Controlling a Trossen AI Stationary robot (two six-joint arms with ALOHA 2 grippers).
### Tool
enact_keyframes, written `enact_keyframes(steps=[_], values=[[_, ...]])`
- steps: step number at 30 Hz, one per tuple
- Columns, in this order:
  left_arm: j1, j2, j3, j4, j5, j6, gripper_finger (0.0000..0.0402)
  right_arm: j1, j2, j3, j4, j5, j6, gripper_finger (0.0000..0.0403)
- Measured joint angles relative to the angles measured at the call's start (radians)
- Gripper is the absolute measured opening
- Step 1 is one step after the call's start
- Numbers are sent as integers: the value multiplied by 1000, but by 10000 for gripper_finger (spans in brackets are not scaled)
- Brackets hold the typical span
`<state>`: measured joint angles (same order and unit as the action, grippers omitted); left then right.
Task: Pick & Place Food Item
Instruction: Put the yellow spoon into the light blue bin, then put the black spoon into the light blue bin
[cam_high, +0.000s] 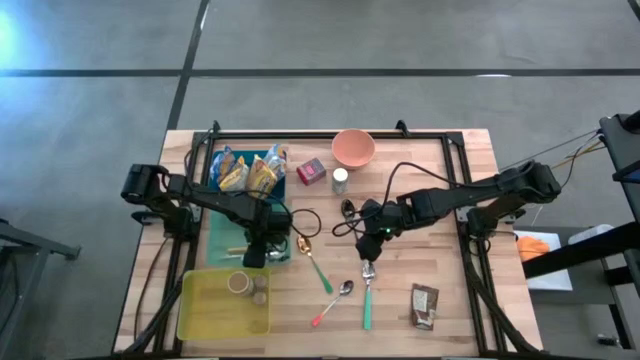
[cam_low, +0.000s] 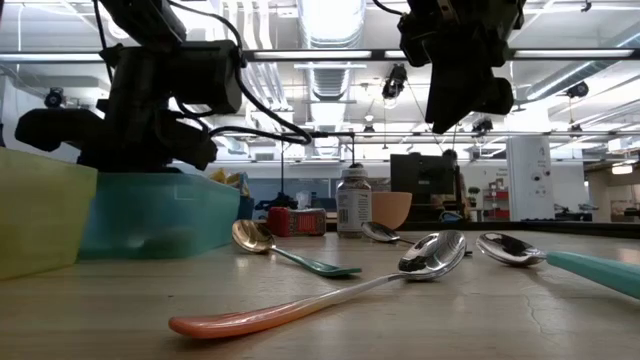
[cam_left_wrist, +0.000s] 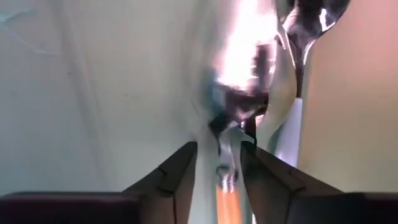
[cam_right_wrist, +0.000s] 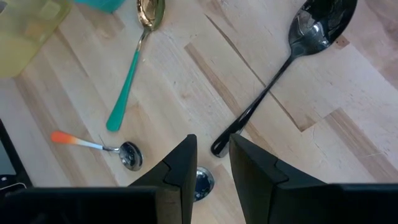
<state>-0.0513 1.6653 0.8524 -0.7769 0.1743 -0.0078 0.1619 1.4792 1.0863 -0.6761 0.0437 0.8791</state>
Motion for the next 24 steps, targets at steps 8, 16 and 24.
enact_keyframes(steps=[8,16,24], values=[[1,-12,-1,-6,-9,-26,184,0,0,0,0,0,0,93],[2,-14,18,-95,-11,-74,208,0,0,0,0,2,32,93],[8,-93,60,-87,-59,-131,208,-13,29,0,10,7,147,93]])
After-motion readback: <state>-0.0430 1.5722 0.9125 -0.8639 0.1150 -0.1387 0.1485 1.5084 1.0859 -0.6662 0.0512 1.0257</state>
